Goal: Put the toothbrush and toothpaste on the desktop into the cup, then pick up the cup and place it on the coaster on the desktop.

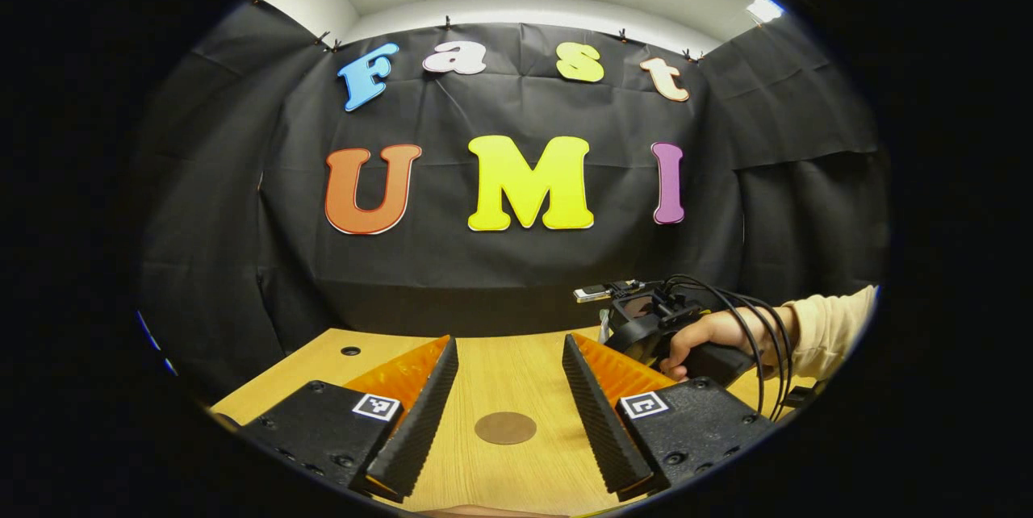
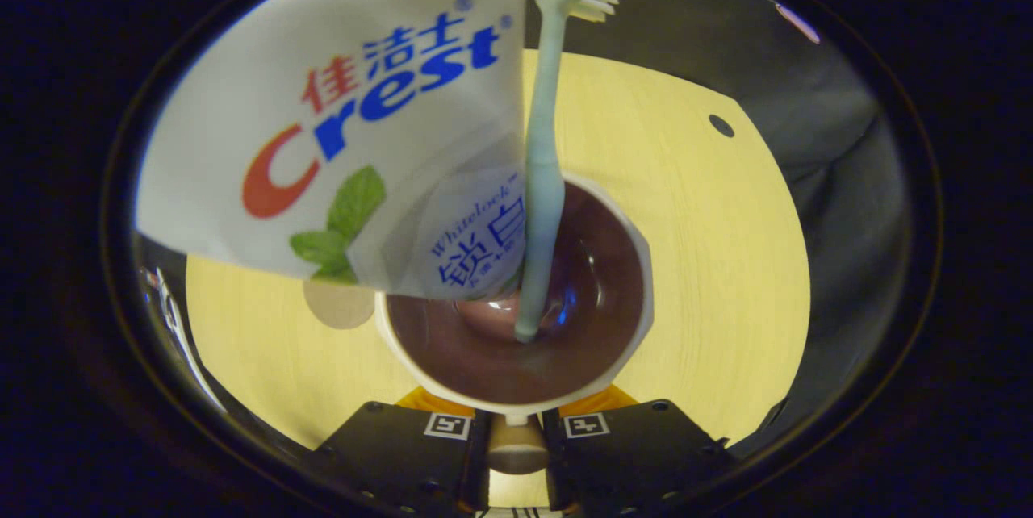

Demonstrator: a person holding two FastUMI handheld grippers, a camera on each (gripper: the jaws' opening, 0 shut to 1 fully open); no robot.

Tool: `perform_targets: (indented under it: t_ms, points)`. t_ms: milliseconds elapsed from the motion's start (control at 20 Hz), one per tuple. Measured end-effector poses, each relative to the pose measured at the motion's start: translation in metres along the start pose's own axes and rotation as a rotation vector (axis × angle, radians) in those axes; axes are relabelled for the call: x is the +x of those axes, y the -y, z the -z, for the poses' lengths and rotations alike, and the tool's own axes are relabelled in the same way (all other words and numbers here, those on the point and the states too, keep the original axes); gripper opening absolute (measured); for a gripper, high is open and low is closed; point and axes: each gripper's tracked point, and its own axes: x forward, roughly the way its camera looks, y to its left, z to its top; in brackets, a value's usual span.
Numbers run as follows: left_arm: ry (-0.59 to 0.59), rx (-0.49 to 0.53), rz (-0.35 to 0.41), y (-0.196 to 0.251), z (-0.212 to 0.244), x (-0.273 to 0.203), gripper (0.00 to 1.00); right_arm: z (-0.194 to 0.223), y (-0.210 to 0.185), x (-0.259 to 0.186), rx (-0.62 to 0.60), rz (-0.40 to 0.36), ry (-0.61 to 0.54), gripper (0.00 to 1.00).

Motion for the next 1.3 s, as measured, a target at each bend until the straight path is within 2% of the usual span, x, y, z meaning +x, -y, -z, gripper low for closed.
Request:
perform_targets:
  t_ms: [300,400,450,500,750,950,1300]
  points:
    - [-0.002,0.004,-0.030,-0.018,-0.001,-0.004,0.84,0.003,-0.056,-0.014,-0.088,-0.042,0.012,0.27]
    - [0.009,0.010,-0.034,-0.020,-0.004,-0.005,0.85,0.003,-0.075,-0.013,-0.125,-0.048,0.012,0.27]
    - [0.015,0.011,-0.033,-0.021,-0.005,-0.006,0.90,0.003,-0.083,-0.010,-0.136,-0.052,0.011,0.27]
    - [0.017,0.014,-0.036,-0.023,-0.006,-0.007,0.91,0.003,-0.090,-0.008,-0.136,-0.060,0.008,0.27]
    - [0.011,0.023,-0.046,-0.028,-0.003,-0.007,0.92,0.002,-0.121,0.004,-0.181,-0.055,-0.003,0.27]
    - [-0.010,0.018,-0.063,-0.037,0.003,-0.003,0.92,0.001,-0.133,0.011,-0.217,-0.023,-0.005,0.27]
    - [-0.023,0.028,-0.075,-0.040,0.006,-0.001,0.92,0.016,-0.147,0.028,-0.222,-0.043,-0.072,0.28]
